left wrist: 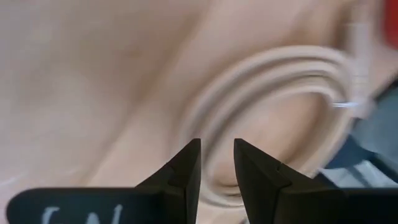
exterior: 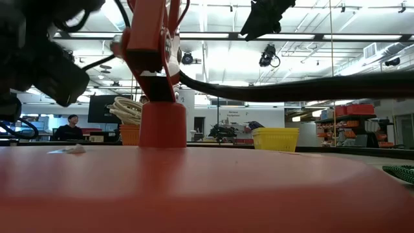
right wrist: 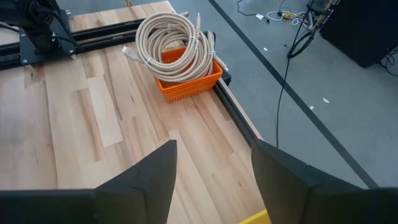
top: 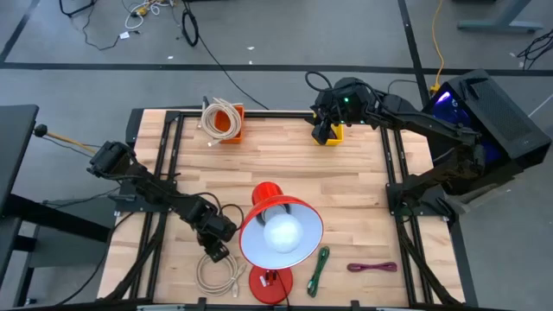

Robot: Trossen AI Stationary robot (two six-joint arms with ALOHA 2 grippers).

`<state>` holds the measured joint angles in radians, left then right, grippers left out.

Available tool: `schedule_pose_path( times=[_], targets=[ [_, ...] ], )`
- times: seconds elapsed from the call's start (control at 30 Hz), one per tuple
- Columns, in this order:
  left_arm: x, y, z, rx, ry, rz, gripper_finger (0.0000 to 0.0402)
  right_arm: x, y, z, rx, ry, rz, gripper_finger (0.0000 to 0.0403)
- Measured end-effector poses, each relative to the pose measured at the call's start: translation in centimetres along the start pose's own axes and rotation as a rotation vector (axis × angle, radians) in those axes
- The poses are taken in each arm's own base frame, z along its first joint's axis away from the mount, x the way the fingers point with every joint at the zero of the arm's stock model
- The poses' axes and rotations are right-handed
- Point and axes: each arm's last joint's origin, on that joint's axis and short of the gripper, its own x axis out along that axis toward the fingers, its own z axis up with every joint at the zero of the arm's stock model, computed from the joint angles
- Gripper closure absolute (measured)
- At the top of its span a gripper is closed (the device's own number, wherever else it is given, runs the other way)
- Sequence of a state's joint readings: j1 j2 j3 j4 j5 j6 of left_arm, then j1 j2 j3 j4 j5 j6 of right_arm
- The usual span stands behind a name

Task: Pick & Place USB Port
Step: Put the brown HDMI cable into the orange bin

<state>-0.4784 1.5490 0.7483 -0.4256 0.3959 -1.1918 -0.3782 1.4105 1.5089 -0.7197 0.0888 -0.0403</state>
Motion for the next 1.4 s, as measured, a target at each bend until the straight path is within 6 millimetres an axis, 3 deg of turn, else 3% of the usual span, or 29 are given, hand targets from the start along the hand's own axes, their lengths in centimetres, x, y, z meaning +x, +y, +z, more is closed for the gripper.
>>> schedule_pose_path(
  times=[0.17, 0.67, 1.07, 1.17, 1.27, 1.4],
  targets=[
    [0.0, 0.7, -0.3, 0.012, 0.026, 0.071, 0.0301, 0.0, 0.0, 0.0, 0.0, 0.0, 0.0, 0.0195],
    [0.8, 0.4, -1.8, 0.033, 0.047, 0.078, 0.03, 0.0, 0.0, -0.1, 0.031, 0.008, 0.0, 0.0195],
    [2.6, 1.6, -2.4, -0.015, 0.066, -0.055, 0.0301, 0.0, 0.0, -0.1, 0.04, 0.007, 0.0, 0.0195],
    [2.8, 2.0, -2.4, 0.001, 0.055, -0.042, 0.032, 0.0, 0.0, -0.1, 0.04, 0.007, 0.0, 0.0195],
    [2.7, 2.2, -2.5, 0.015, 0.04, -0.014, 0.0378, 0.0, 0.0, -0.1, 0.035, 0.007, 0.0, 0.0195],
    [2.7, 2.3, -2.3, 0.003, 0.03, -0.01, 0.038, 0.0, 0.0, -0.1, 0.032, 0.007, -0.003, 0.0195]
  ],
)
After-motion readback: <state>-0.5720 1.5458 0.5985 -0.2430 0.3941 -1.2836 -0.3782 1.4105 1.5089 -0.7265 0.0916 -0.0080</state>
